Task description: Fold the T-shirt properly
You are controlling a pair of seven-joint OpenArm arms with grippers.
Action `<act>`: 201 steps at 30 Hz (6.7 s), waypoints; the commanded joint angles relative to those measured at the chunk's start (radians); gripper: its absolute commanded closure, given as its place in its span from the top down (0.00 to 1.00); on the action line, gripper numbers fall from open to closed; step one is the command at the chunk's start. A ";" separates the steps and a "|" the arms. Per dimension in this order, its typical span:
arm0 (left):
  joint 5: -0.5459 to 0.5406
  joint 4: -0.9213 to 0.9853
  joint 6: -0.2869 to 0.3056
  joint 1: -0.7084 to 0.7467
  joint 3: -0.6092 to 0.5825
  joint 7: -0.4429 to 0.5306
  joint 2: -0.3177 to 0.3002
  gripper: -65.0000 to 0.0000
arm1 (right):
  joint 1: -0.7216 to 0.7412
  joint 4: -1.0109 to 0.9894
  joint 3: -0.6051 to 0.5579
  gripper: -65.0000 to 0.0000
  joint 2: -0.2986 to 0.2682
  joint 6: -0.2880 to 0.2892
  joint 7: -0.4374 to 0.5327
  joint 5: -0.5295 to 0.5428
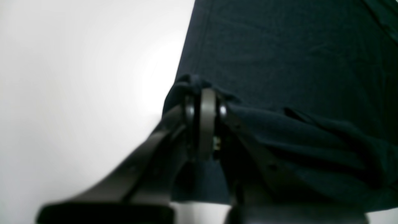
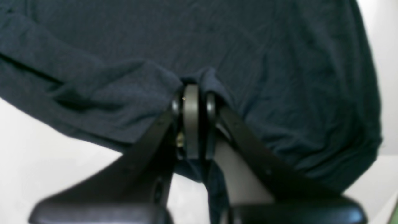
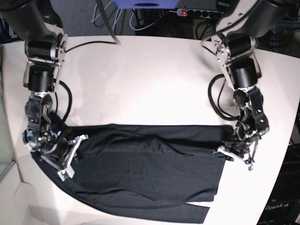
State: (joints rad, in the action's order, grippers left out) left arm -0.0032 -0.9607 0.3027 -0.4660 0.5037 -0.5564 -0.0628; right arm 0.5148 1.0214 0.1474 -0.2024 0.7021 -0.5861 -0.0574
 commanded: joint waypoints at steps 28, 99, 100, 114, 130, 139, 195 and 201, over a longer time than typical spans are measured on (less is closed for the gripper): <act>-0.005 -0.022 0.016 -0.047 -0.003 0.023 -0.010 0.52 | 0.035 0.017 0.008 0.41 0.001 -0.004 0.067 -0.063; -0.004 0.194 0.003 -0.004 -0.132 0.163 -0.078 0.00 | -0.173 0.164 -0.156 0.00 0.025 -0.004 0.076 -0.063; -0.004 0.194 0.003 -0.004 -0.132 0.163 -0.078 0.00 | -0.167 0.164 -0.165 0.00 0.025 -0.004 0.076 -0.063; -0.004 0.194 0.003 -0.003 -0.132 0.163 -0.099 0.00 | -0.106 0.030 -0.173 0.00 -0.002 -0.004 0.151 -0.063; -0.004 0.196 0.003 0.011 -0.132 0.167 -0.099 0.00 | -0.104 0.020 -0.174 0.00 -0.024 -0.004 0.209 -0.063; -0.004 0.196 0.003 0.011 -0.132 0.167 -0.099 0.00 | -0.040 -0.105 -0.176 0.00 -0.002 -0.004 0.260 -0.063; -0.002 0.194 0.008 0.040 -0.132 0.161 -0.101 0.00 | -0.183 0.261 -0.480 0.00 0.177 -0.004 0.133 -0.062; -0.002 0.194 0.008 0.040 -0.132 0.161 -0.101 0.00 | -0.121 0.153 -0.483 0.00 0.205 -0.004 0.176 -0.063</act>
State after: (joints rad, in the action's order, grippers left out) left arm -0.0189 -0.7616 0.3153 -0.4133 0.3714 -0.3679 -0.1551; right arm 0.3679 1.1595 -0.3351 -0.0051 0.7025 -0.4358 -0.1318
